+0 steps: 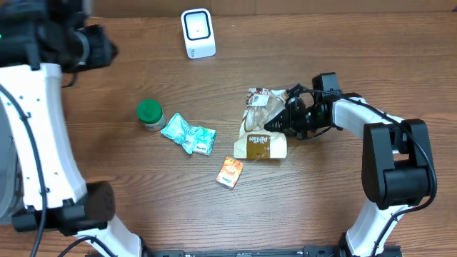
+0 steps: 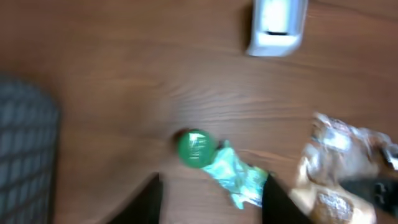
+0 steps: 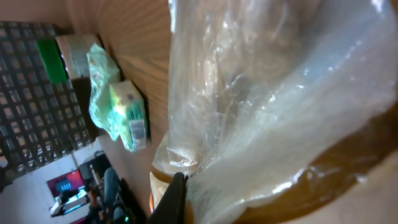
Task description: Scan the item barcode
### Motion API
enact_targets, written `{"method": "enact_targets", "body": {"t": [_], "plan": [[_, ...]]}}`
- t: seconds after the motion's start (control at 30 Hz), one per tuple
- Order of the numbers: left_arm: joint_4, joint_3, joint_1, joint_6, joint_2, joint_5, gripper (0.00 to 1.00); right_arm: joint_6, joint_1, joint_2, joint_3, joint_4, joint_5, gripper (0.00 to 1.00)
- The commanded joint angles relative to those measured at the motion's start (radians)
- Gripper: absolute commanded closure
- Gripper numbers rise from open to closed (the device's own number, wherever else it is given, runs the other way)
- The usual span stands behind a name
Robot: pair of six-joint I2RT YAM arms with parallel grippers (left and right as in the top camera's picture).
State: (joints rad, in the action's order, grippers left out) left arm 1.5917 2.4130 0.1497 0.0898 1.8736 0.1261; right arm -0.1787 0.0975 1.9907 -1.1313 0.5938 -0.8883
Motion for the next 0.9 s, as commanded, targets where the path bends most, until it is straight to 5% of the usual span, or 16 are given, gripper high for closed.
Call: {"method": "enact_targets", "body": {"t": [0.0, 0.03, 0.27, 0.57, 0.87], "plan": [[0.004, -0.004, 0.043, -0.015, 0.011, -0.023, 0.19, 0.064, -0.009, -0.05, -0.059, 0.06, -0.007, 0.96], [0.004, -0.003, 0.048, -0.016, 0.011, -0.031, 0.0, 0.085, -0.009, -0.066, -0.074, 0.085, -0.01, 0.96], [0.024, -0.003, 0.053, -0.016, 0.011, -0.063, 0.01, 0.331, -0.009, -0.202, -0.183, 0.229, -0.167, 0.96], [0.024, -0.003, 0.051, -0.016, 0.011, -0.063, 0.0, 0.346, -0.006, -0.311, -0.307, 0.345, -0.172, 0.96], [0.024, -0.004, 0.052, -0.016, 0.011, -0.063, 0.0, 0.476, -0.005, -0.359, -0.481, 0.649, -0.087, 0.96]]}}
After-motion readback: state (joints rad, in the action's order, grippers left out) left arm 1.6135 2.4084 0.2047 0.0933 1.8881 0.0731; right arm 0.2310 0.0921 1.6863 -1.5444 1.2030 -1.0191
